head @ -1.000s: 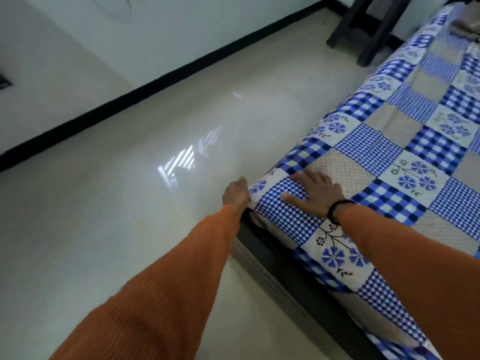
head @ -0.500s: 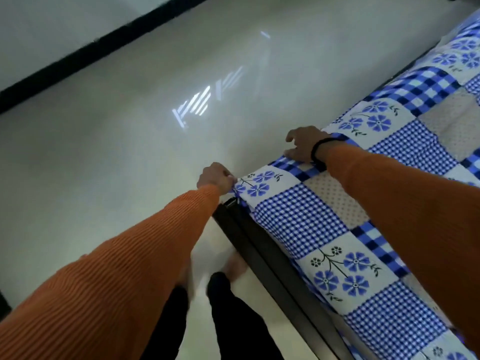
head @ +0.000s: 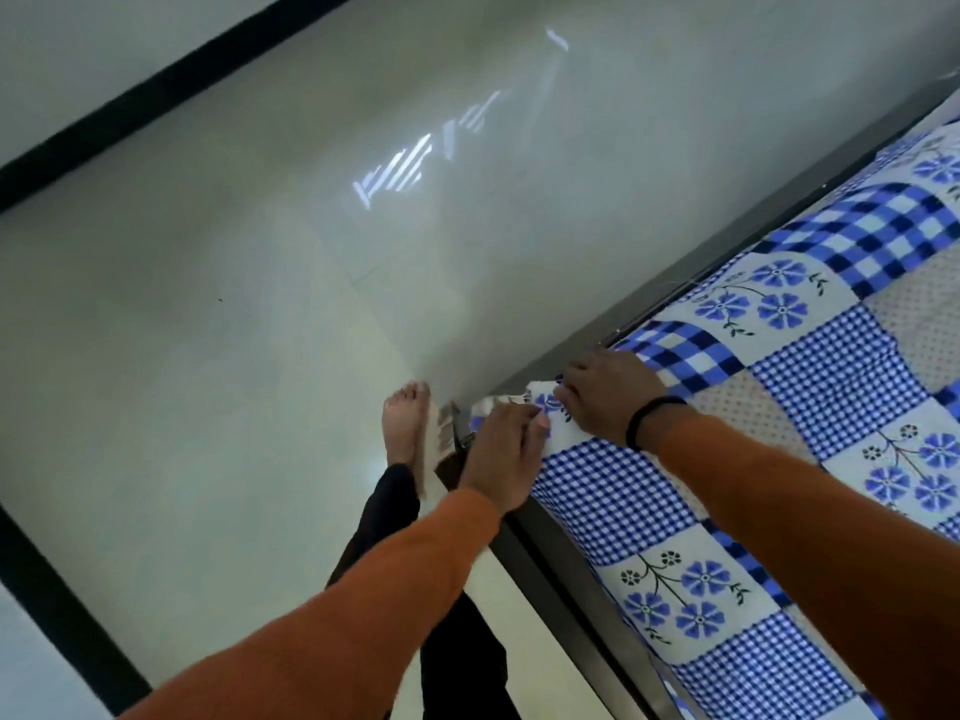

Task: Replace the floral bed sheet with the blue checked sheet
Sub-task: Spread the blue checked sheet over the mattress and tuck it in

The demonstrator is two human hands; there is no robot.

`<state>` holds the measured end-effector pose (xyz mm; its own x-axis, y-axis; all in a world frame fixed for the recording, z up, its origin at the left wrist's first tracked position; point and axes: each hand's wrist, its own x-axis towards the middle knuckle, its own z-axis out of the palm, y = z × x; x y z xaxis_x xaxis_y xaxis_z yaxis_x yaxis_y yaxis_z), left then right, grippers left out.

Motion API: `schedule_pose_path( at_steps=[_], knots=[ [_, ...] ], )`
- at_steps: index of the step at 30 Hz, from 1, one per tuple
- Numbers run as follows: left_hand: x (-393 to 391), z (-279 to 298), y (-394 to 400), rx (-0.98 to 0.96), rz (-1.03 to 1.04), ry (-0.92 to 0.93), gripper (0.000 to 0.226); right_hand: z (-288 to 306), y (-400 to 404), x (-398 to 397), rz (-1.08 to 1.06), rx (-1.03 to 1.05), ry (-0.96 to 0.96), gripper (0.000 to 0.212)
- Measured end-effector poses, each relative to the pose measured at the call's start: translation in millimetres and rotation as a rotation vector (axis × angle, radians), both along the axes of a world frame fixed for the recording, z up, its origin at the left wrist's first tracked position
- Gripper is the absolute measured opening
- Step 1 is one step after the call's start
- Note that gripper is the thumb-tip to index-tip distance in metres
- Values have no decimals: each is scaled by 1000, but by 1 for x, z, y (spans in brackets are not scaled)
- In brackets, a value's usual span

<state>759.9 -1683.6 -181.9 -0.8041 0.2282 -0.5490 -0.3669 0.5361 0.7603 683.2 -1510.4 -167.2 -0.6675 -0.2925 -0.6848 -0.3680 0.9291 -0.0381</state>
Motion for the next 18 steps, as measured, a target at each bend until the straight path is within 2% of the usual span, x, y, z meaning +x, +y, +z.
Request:
schedule_pose_path(
  at_steps=[1,4,6,11,14,18],
  knots=[
    [5,-11,8,18,7,-56,34,-2,1,2,13,9,-1,53],
    [11,-37,21,-88,99,-135,50,-5,-8,6,33,63,0,72],
    [15,-39,21,-90,98,-146,48,-7,-14,12,50,89,-20,77],
    [15,-35,17,-67,91,-234,49,-10,-18,6,91,123,-113,67],
    [9,-35,17,-121,9,-258,57,-10,-19,2,135,134,-182,61],
    [8,-38,17,-216,-128,-291,45,-12,-24,7,122,168,-192,60]
  ],
)
